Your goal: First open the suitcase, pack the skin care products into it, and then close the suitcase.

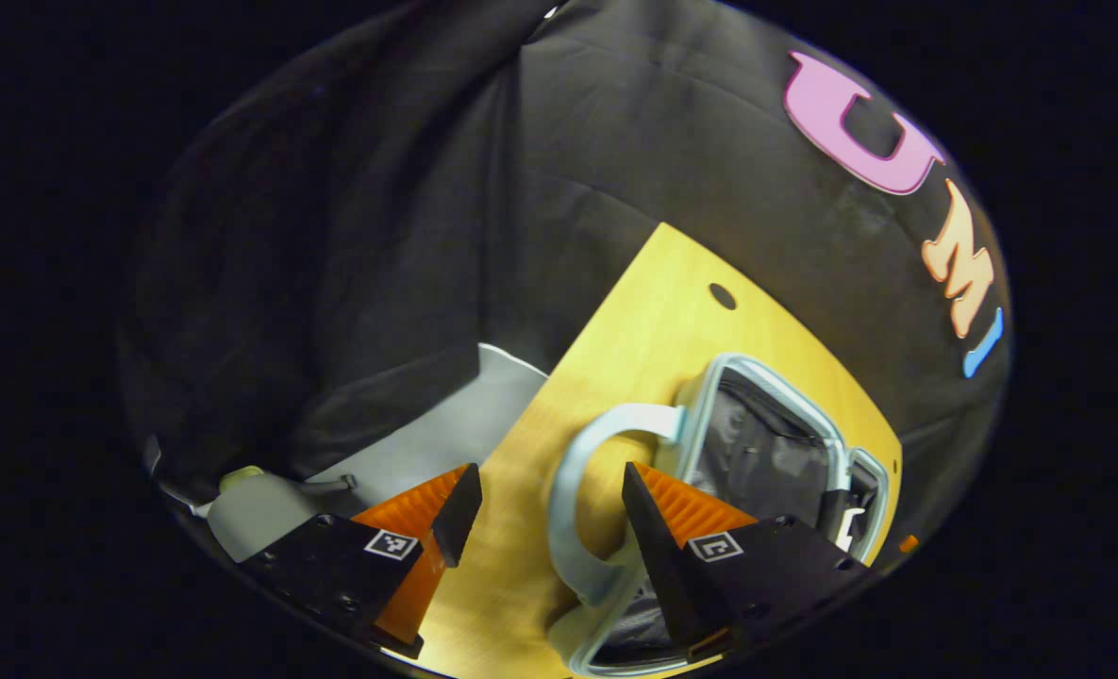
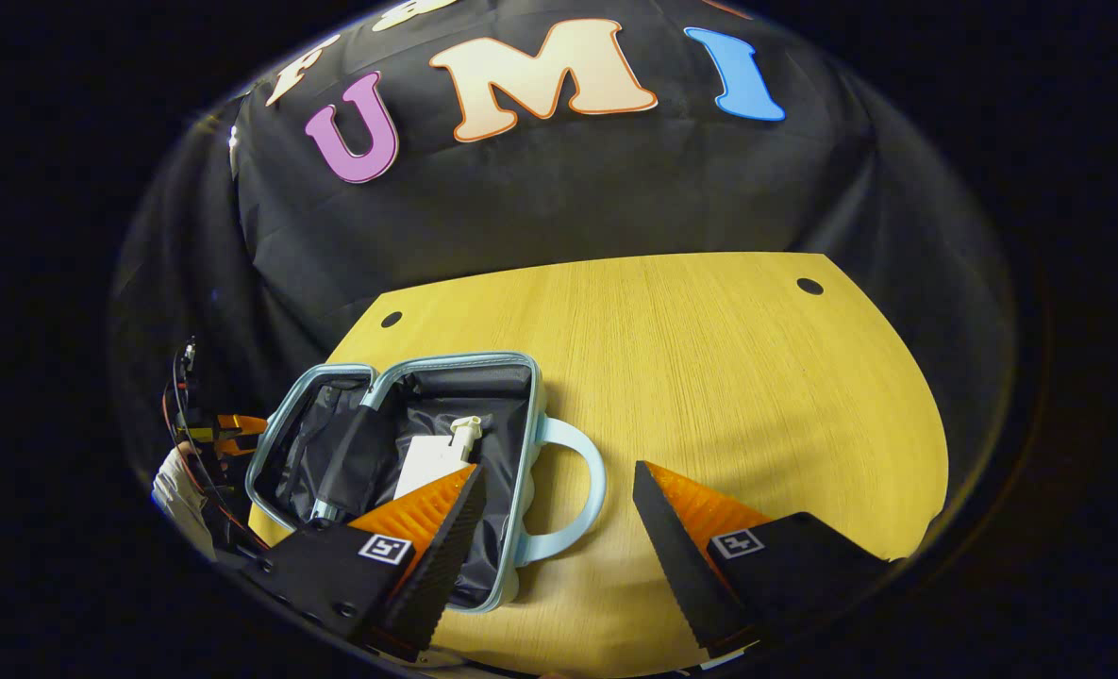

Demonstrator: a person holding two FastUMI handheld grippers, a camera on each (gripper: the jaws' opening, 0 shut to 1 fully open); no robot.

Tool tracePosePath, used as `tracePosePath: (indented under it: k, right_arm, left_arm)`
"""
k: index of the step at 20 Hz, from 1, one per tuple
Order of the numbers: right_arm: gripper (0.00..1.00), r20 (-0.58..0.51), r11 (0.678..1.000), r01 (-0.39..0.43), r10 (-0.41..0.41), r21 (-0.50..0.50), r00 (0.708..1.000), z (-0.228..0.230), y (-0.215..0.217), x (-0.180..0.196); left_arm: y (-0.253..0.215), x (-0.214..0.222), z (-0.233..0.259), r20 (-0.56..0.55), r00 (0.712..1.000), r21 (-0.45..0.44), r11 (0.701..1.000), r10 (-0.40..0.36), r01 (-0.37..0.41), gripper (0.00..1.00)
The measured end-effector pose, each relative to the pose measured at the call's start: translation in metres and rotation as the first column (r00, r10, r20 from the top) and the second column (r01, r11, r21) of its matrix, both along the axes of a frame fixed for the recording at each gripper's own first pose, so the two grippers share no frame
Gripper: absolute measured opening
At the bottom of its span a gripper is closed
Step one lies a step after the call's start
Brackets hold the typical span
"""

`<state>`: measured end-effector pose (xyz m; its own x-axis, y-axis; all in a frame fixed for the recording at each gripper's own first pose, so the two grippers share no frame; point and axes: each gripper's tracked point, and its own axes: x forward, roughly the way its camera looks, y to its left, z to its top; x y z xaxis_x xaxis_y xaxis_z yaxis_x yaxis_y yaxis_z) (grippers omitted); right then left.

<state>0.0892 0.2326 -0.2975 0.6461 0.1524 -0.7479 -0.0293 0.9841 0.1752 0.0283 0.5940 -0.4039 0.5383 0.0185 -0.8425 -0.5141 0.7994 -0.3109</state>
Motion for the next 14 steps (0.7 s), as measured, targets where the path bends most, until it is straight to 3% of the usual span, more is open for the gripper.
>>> tracePosePath:
  k: [3,4,6,10,14]
  right_arm:
    - [0.99,-0.011,1.000,-0.003,0.003,-0.016,1.000,-0.002,-0.006,-0.001]
    - [0.97,-0.009,1.000,-0.003,0.003,-0.019,1.000,-0.001,-0.008,-0.001]
    - [0.99,0.000,1.000,0.000,0.000,-0.019,1.000,0.001,-0.011,0.001]
    - [0.99,0.017,1.000,-0.005,0.005,-0.002,1.000,0.002,-0.017,0.005]
    - [0.98,0.043,0.999,-0.021,0.019,0.027,0.999,0.006,-0.021,0.006]
  left_arm:
    - [0.002,-0.004,-0.022,-0.088,0.996,0.051,0.998,-0.032,0.036,0.87]
    - [-0.010,0.003,-0.023,-0.068,0.996,0.008,0.999,-0.052,0.053,0.75]
    - [-0.021,0.010,-0.019,-0.073,0.996,0.027,0.998,-0.060,0.062,0.09]
    - [-0.009,0.015,0.022,-0.048,0.993,0.162,0.981,-0.104,0.110,0.00]
    - [-0.020,0.023,0.089,0.016,0.989,0.263,0.955,-0.146,0.137,0.00]
